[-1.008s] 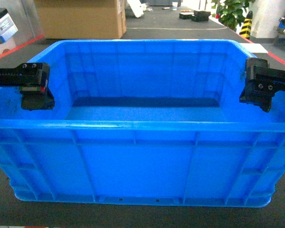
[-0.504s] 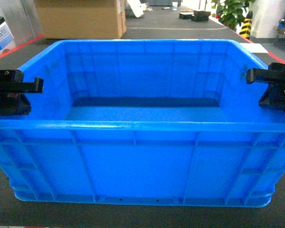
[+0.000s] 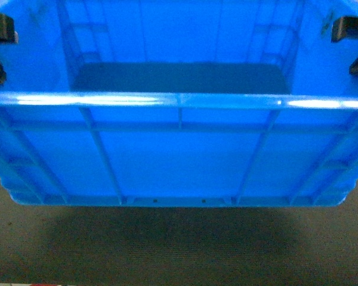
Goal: Place box next to blue box on left shelf
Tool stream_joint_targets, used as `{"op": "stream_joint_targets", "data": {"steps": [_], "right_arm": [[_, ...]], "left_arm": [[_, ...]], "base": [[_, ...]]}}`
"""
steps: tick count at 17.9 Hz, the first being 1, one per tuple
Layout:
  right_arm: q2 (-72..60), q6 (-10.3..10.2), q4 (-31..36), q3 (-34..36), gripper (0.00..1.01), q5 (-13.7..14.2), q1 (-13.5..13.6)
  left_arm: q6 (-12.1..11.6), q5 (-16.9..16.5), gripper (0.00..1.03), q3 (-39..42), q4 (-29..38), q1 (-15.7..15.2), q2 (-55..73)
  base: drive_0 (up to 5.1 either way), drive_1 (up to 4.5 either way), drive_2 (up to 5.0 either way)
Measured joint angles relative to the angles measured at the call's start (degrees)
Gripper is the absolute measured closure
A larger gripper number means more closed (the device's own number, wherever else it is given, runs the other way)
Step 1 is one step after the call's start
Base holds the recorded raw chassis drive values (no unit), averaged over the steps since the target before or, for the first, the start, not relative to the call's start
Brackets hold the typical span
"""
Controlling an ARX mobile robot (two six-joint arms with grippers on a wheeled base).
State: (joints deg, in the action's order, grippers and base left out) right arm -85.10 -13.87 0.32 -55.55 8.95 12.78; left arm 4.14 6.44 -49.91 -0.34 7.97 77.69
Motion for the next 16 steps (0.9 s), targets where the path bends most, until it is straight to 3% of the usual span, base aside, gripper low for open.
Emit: {"op": "stream_joint_targets", "data": {"steps": [6,16], "right_arm": [[1.2,0.3,1.6,0.0,0.82,1.1,0.0],[2.3,0.3,2.9,0.7,0.82,1.6,0.0]], "left_arm": [[1.7,0.6,0.96,2.2,2.1,0.7,-2.1],[1.4,0.4,0.96,3.3,4.2,0.7,-3.2]], "base": [[0.0,0.0,0.0],[0.0,0.0,0.0]]}}
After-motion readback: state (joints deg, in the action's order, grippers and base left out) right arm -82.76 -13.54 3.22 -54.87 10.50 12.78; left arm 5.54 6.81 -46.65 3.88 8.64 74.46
